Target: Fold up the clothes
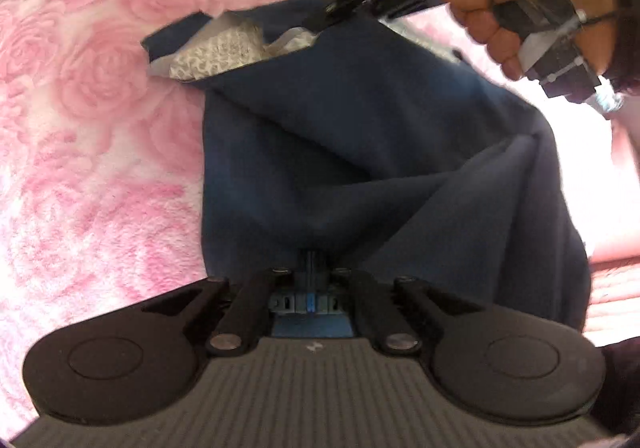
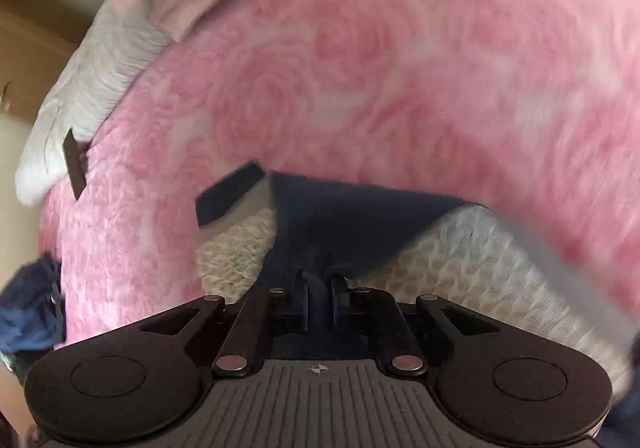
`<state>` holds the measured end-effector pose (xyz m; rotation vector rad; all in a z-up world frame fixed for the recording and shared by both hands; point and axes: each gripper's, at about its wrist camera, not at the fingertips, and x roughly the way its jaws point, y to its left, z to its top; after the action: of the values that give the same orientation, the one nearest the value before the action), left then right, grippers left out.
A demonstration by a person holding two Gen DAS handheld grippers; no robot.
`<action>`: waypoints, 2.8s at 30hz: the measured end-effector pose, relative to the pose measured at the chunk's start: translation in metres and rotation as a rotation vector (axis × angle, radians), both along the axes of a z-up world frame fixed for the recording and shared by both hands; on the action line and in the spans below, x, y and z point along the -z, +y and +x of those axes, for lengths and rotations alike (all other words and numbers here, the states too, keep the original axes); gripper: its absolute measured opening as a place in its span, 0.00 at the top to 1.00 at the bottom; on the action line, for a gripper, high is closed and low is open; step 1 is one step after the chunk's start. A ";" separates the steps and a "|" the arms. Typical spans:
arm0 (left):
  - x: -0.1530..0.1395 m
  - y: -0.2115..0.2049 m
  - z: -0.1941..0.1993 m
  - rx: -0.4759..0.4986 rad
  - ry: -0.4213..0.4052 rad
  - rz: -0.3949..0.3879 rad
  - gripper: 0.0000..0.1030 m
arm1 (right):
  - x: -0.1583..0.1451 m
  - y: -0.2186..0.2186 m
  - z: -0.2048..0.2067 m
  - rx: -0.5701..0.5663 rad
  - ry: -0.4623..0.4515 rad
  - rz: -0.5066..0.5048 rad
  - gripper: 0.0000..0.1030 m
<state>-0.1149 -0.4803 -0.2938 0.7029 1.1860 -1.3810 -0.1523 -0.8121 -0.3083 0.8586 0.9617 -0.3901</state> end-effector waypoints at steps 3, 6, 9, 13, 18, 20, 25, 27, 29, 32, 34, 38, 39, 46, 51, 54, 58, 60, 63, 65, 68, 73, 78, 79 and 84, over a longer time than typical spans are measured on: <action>-0.015 -0.001 0.018 -0.035 0.009 -0.048 0.98 | -0.058 -0.012 -0.027 -0.049 -0.041 -0.203 0.97; -0.020 -0.014 0.046 -0.122 0.026 -0.099 0.63 | -0.112 -0.041 -0.067 0.051 -0.034 -0.397 0.97; -0.010 -0.032 0.062 -0.163 0.035 -0.107 0.58 | -0.124 -0.083 -0.092 0.228 0.010 -0.486 0.97; 0.015 -0.055 0.059 -0.143 0.013 -0.056 0.58 | -0.106 -0.106 -0.093 0.299 0.040 -0.499 0.97; 0.047 -0.084 0.055 -0.118 -0.015 0.008 0.58 | -0.094 -0.096 -0.103 0.277 0.032 -0.465 0.97; 0.058 -0.095 0.054 -0.106 -0.030 0.032 0.59 | -0.092 -0.093 -0.116 0.281 0.035 -0.447 0.97; 0.040 -0.081 0.038 -0.083 -0.095 -0.012 0.96 | -0.096 -0.088 -0.142 0.296 0.045 -0.408 0.97; 0.019 -0.070 0.037 -0.108 -0.149 -0.056 0.96 | -0.109 -0.085 -0.141 0.271 0.025 -0.411 0.97; -0.009 -0.051 0.046 -0.163 -0.180 -0.099 0.95 | -0.127 -0.081 -0.135 0.233 -0.008 -0.420 0.97; -0.057 -0.017 0.064 -0.258 -0.219 -0.157 0.95 | -0.163 -0.073 -0.117 0.175 -0.100 -0.438 0.97; -0.080 0.004 0.074 -0.321 -0.266 -0.173 0.95 | -0.186 -0.070 -0.097 0.138 -0.178 -0.469 0.97; -0.102 0.035 0.107 -0.535 -0.346 -0.178 0.95 | -0.213 -0.073 -0.044 0.072 -0.299 -0.510 0.97; -0.102 0.039 0.116 -0.586 -0.352 -0.172 0.95 | -0.211 -0.074 -0.026 0.043 -0.306 -0.517 0.97; -0.053 0.046 0.129 -0.583 -0.284 -0.048 0.78 | -0.150 -0.053 0.040 -0.052 -0.170 -0.427 0.53; -0.035 0.076 0.074 -0.444 -0.180 -0.008 0.74 | -0.111 0.004 -0.007 -0.098 -0.077 -0.304 0.52; -0.029 0.086 0.024 -0.291 -0.085 -0.022 0.74 | -0.090 0.044 -0.059 -0.089 0.020 -0.212 0.52; -0.022 0.089 -0.037 -0.118 0.004 -0.033 0.63 | -0.085 0.107 -0.125 -0.097 0.107 -0.139 0.52; -0.014 0.086 -0.060 -0.042 0.015 -0.032 0.63 | -0.091 0.137 -0.143 -0.119 0.137 -0.140 0.52; -0.005 0.085 -0.081 0.019 -0.023 -0.025 0.63 | -0.102 0.176 -0.151 -0.162 0.124 -0.198 0.52; 0.003 0.088 -0.080 0.024 -0.048 -0.003 0.63 | -0.105 0.196 -0.145 -0.167 0.070 -0.164 0.52; 0.011 0.095 -0.059 0.017 -0.071 0.021 0.63 | -0.094 0.221 -0.130 -0.165 0.050 -0.099 0.52; 0.010 0.120 -0.032 -0.003 -0.116 0.045 0.64 | -0.059 0.256 -0.115 -0.090 0.178 -0.098 0.53; 0.003 0.137 -0.019 0.043 -0.143 0.032 0.64 | -0.039 0.288 -0.100 0.017 0.266 -0.140 0.52; 0.001 0.140 -0.018 0.058 -0.146 0.025 0.64 | -0.035 0.295 -0.094 0.022 0.275 -0.160 0.52; -0.012 0.150 -0.011 0.105 -0.157 0.003 0.64 | -0.033 0.297 -0.100 0.150 0.264 -0.172 0.96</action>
<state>-0.1263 -0.3306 -0.2816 0.8705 1.0396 -1.3836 -0.2522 -0.5148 -0.2758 0.7355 1.0921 -0.7182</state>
